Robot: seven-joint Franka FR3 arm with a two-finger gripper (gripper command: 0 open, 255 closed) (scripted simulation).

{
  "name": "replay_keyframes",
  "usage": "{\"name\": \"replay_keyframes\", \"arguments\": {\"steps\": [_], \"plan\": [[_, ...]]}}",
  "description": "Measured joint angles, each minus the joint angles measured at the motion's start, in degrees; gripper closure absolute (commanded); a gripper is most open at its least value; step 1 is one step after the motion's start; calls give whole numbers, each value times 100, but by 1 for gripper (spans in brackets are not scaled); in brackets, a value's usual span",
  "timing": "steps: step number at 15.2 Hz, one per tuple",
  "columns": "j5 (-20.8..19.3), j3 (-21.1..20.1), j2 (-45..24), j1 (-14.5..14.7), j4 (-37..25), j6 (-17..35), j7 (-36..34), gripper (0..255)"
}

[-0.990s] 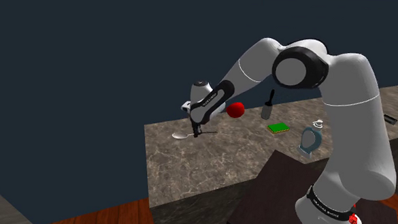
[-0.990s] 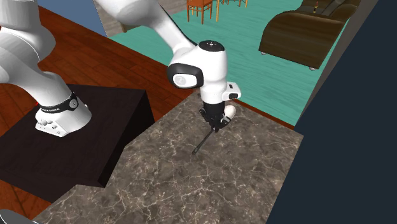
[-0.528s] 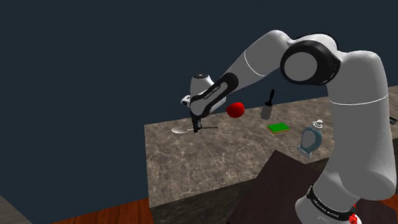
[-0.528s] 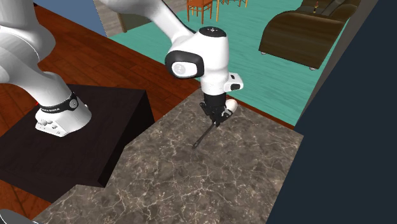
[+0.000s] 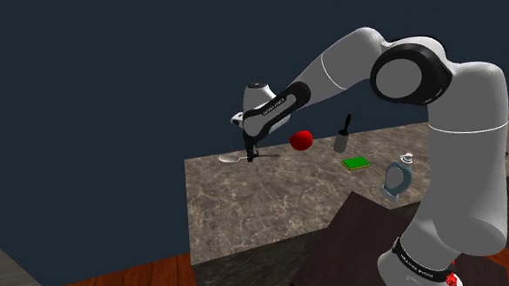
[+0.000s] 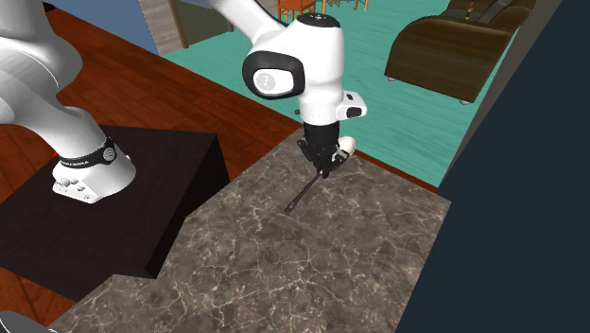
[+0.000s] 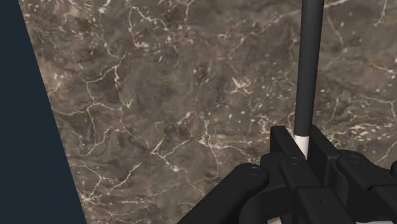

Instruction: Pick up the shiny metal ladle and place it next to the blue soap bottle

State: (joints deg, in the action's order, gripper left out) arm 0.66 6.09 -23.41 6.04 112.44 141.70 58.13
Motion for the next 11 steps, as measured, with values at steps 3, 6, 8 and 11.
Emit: {"name": "replay_keyframes", "arguments": {"steps": [3, 6, 8, 11], "plan": [[-22, 14, 193, 8, 16, -177, -2, 255], [-41, 23, 332, 19, -35, -366, -15, 255], [-49, 26, 388, 26, -104, -491, -23, 255], [-66, 33, 523, 34, -181, -703, -30, 255]]}}
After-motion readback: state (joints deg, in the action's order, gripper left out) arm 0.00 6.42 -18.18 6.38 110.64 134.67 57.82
